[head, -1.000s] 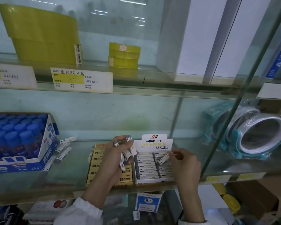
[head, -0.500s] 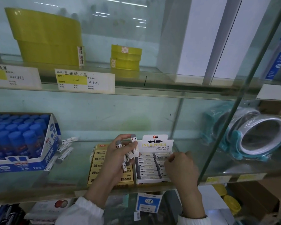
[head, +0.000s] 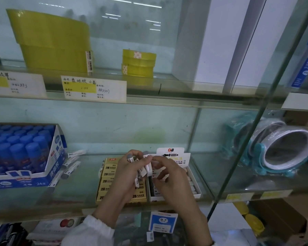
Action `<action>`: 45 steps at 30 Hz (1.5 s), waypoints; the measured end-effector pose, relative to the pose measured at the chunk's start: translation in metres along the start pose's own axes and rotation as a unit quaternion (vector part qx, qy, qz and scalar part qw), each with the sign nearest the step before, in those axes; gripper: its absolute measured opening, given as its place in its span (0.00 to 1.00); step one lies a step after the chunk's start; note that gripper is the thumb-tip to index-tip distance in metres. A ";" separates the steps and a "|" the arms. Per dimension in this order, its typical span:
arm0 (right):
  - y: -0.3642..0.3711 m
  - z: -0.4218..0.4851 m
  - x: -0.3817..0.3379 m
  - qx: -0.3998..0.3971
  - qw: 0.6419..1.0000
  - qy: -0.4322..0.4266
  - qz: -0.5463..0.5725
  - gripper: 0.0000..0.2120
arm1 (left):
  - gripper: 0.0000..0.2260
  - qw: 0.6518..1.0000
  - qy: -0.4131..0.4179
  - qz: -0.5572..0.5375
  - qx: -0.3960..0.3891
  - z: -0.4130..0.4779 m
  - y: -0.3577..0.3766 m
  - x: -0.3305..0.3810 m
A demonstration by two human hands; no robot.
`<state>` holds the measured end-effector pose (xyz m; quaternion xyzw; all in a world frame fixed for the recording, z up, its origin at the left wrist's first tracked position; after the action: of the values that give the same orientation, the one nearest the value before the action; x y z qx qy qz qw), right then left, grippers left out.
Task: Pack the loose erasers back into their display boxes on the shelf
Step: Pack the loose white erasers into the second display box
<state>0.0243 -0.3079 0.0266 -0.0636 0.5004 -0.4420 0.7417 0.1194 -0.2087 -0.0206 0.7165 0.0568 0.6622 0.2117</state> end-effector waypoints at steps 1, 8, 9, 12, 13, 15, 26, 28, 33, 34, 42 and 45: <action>0.000 0.000 -0.001 0.005 1.000 -0.007 -0.009 0.27 | 0.08 1.000 -0.002 0.000 0.000 0.000 0.000 0.000; -0.002 0.000 -0.007 0.045 0.998 -0.020 0.036 0.10 | 0.09 1.000 -0.009 -0.013 -0.009 -0.002 0.005 0.002; -0.003 0.000 -0.006 0.057 0.998 -0.027 0.027 0.10 | 0.09 1.000 -0.010 -0.011 -0.010 -0.002 0.005 0.003; -0.004 0.001 -0.008 0.074 0.996 -0.052 0.016 0.15 | 0.08 1.000 -0.007 0.010 -0.022 -0.006 0.008 0.004; -0.004 0.002 -0.010 0.073 0.995 -0.064 0.016 0.17 | 0.07 1.000 -0.004 0.017 -0.024 -0.007 0.009 0.005; -0.004 0.002 -0.019 0.077 0.992 -0.100 0.009 0.17 | 0.06 0.999 -0.002 0.026 -0.026 -0.008 0.012 0.006; -0.074 0.010 0.077 0.194 0.955 0.222 -0.019 0.04 | 0.03 0.995 -0.051 -0.087 -0.024 -0.006 0.010 0.000; -0.077 0.010 0.083 0.195 0.952 0.229 -0.057 0.04 | 0.09 0.997 -0.040 -0.066 -0.018 -0.005 0.008 0.001; -0.076 0.011 0.080 0.206 0.947 0.213 -0.122 0.03 | 0.10 0.999 -0.028 0.000 0.018 -0.001 0.002 -0.001; -0.077 0.010 0.081 0.207 0.944 0.212 -0.143 0.04 | 0.09 1.000 -0.025 0.002 0.019 -0.001 0.002 -0.001; -0.068 0.007 0.082 0.150 0.930 0.212 -0.262 0.08 | 0.06 0.993 -0.085 -0.080 0.020 -0.002 -0.002 -0.005; -0.071 0.007 0.064 0.182 0.942 0.179 -0.218 0.06 | 0.14 0.978 -0.127 -0.163 0.031 -0.001 -0.006 -0.008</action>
<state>-0.0052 -0.3995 0.0246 0.0449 0.5101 -0.6805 0.5242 0.1183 -0.2055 -0.0299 0.7823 0.1663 0.5201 0.2996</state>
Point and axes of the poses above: each hand's wrist, its own z-axis towards the middle knuckle, its own y-axis out of the palm, x = y × z, the point moved 10 cm from there along z, towards the middle knuckle, and after that the axes turned 10 degrees about x, right-handed, at the moved point
